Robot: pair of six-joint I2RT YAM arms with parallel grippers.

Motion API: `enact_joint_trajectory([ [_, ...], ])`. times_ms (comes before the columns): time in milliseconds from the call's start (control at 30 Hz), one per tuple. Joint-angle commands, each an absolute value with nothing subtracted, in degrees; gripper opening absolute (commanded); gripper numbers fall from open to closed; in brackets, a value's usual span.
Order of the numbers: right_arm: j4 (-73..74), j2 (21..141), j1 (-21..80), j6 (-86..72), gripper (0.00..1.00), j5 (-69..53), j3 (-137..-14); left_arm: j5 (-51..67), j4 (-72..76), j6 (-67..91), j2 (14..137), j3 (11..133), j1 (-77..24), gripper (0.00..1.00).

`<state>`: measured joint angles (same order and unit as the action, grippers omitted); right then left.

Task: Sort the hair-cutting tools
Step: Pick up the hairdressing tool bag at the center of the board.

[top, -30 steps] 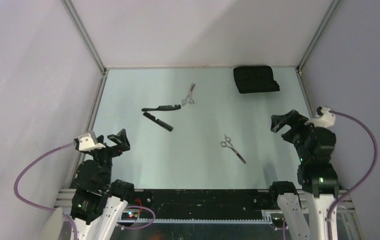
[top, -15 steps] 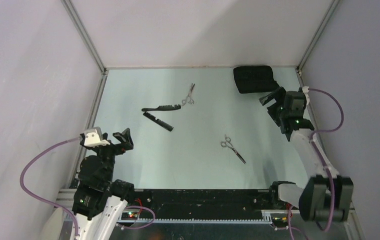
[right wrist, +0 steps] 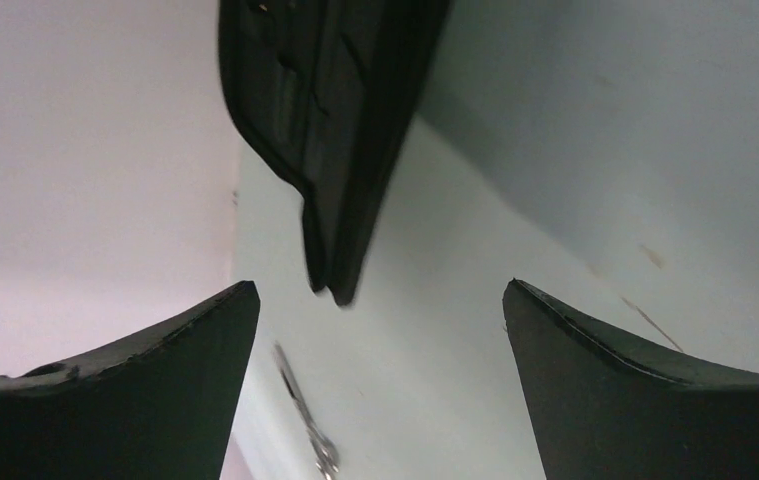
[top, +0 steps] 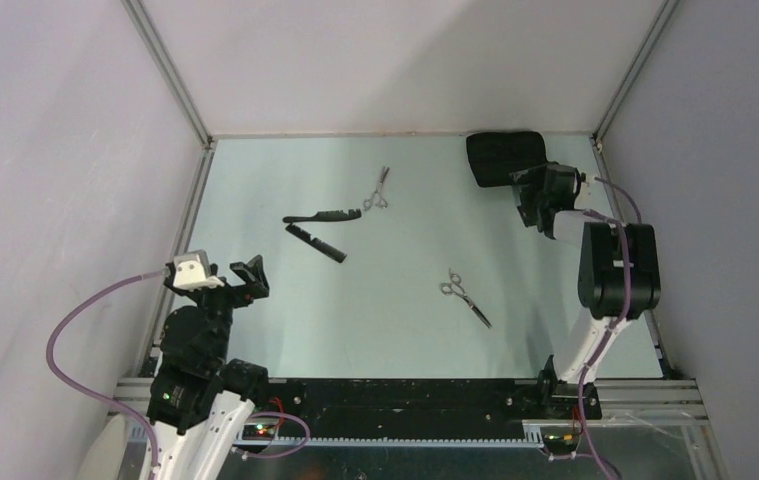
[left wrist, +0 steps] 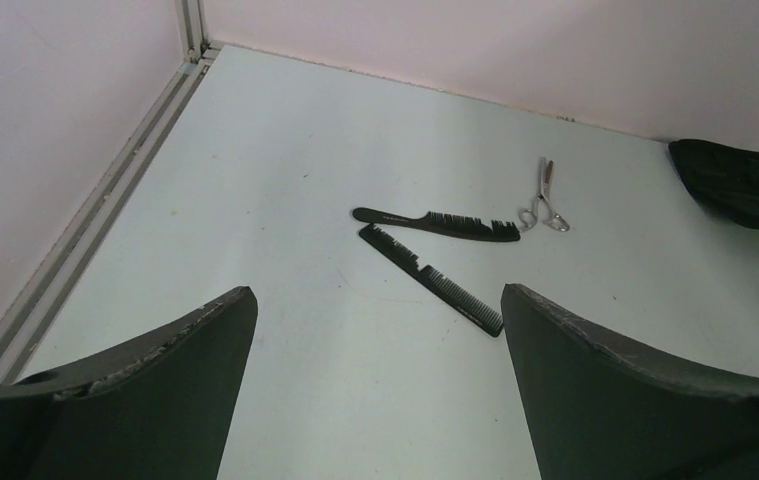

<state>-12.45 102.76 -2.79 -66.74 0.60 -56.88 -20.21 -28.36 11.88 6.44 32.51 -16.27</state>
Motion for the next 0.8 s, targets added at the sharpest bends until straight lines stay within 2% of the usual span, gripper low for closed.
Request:
enact_joint_trajectory([
  [0,-23.15,110.50,-2.91,-73.03,0.95,0.70,-63.44,-19.07,-26.62,10.31,7.72,32.07,-16.51,1.00],
  [167,-24.80,119.12,-2.99,-77.75,0.86,-0.93,-68.38,-19.17,-26.41,10.28,8.06,31.93,-16.68,1.00],
  [233,-26.52,121.23,-2.99,-78.86,0.78,-1.18,-68.84,-19.24,-26.39,10.22,8.22,31.91,-16.76,1.00],
  [400,-29.45,124.00,-3.07,-80.77,0.48,-4.97,-68.82,-19.30,-26.40,10.20,8.48,31.82,-17.07,1.00],
  [500,-30.28,123.21,-3.03,-79.40,0.25,-6.71,-67.77,-19.38,-26.44,10.20,8.20,31.81,-17.20,1.00],
  [633,-34.57,120.11,-3.27,-78.34,0.04,-9.83,-63.50,-19.67,-26.62,10.26,7.63,31.84,-17.19,1.00],
  [700,-36.16,117.67,-3.61,-77.72,0.00,-11.95,-60.93,-19.82,-26.74,10.28,7.27,31.86,-17.13,1.00],
  [767,-36.82,114.43,-3.94,-76.52,0.00,-13.66,-58.14,-19.85,-26.83,10.28,6.97,31.90,-17.14,1.00],
])
